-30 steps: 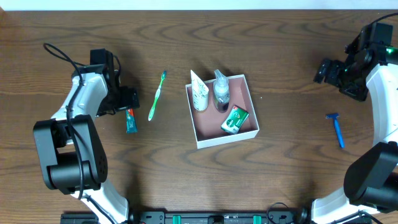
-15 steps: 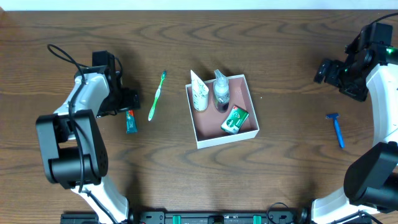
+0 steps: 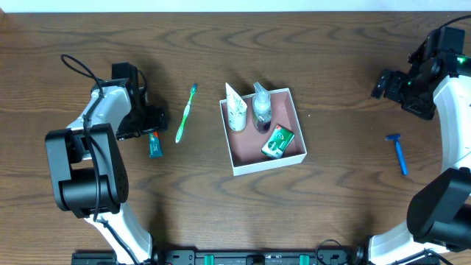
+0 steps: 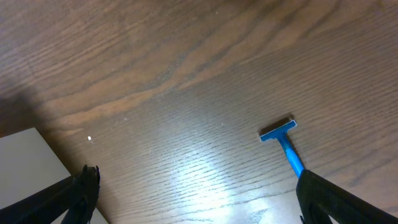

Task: Pack container
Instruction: 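Lower the left gripper onto the Colgate tube and grasp it, then lift the Colgate tube and carry it over the white box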

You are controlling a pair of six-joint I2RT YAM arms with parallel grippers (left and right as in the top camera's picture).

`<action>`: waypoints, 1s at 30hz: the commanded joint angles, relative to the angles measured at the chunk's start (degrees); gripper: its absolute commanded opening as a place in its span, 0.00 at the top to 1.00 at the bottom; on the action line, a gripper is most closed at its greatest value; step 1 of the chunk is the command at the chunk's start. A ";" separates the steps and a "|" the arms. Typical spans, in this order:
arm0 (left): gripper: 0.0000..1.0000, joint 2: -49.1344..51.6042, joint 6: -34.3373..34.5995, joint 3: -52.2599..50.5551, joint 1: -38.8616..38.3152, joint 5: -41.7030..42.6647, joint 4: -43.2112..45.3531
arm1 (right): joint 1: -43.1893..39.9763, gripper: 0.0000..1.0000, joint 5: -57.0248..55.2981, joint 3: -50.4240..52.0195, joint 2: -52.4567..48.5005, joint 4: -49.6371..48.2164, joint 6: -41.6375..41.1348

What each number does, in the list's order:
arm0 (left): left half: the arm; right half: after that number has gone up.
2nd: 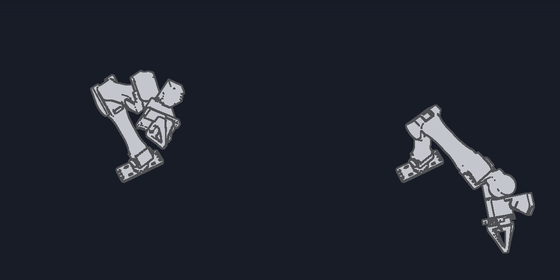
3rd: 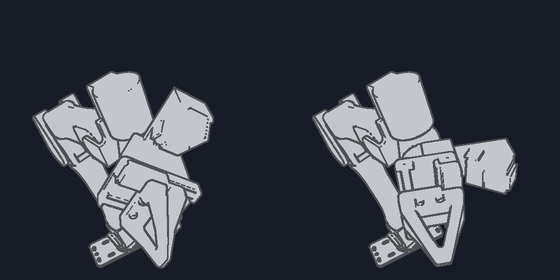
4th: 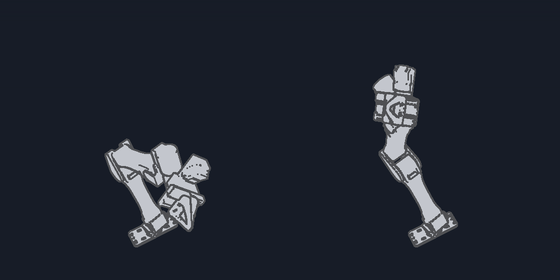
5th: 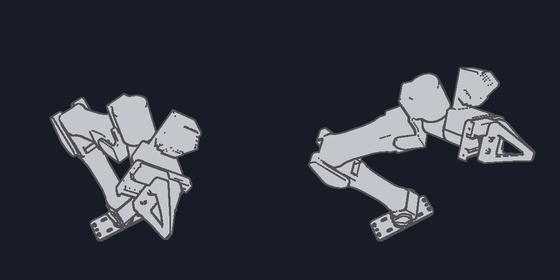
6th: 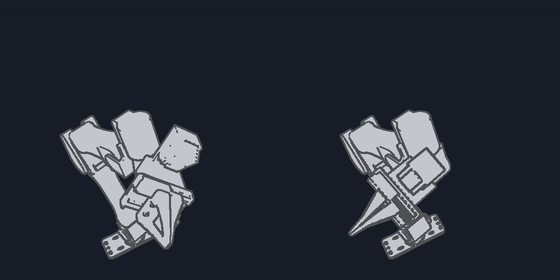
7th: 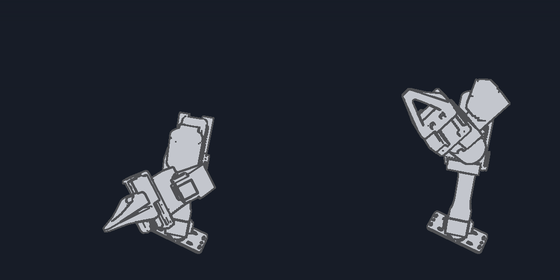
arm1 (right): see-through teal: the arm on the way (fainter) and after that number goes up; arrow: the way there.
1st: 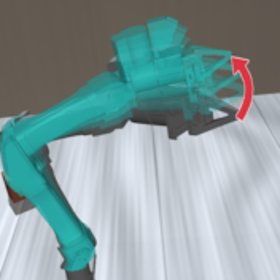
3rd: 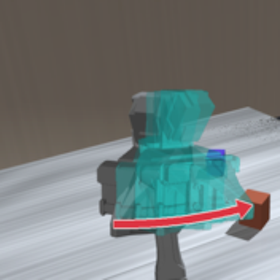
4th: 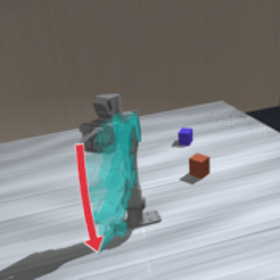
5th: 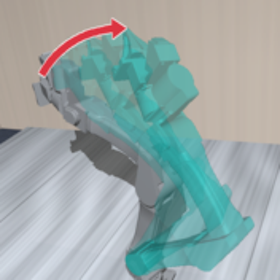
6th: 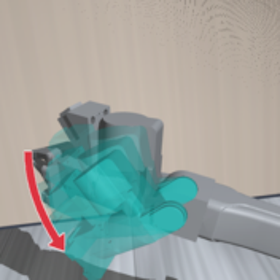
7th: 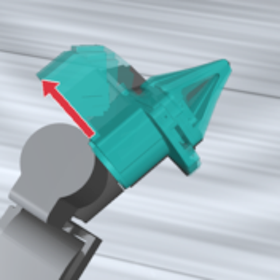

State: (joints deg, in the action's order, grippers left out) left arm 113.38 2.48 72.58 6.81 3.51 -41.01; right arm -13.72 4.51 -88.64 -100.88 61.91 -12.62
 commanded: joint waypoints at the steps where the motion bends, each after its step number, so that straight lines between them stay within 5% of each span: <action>1: 0.34 2.45 -0.94 -0.24 -0.13 -1.18 -0.04 | -0.48 0.01 0.17 0.22 -0.28 0.02 -0.63; 5: 0.65 2.45 -0.92 -0.24 -0.15 -1.16 -0.26 | -0.48 0.01 0.17 0.22 -0.28 0.02 -0.63; 13: 0.89 0.79 -0.90 0.28 -0.13 -1.14 -0.96 | -0.48 0.01 0.17 0.22 -0.28 0.02 -0.63; 24: 0.91 -14.56 -0.68 2.58 -0.15 -0.59 -4.15 | -0.48 0.01 0.17 0.22 -0.28 0.02 -0.63; 30: 0.91 -29.35 -0.68 2.58 -0.15 8.35 -4.52 | -0.48 0.01 0.17 0.22 -0.28 0.02 -0.63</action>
State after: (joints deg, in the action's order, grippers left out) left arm 90.04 1.52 73.36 6.63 6.26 -45.17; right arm -13.72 4.51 -88.64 -100.88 61.91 -12.62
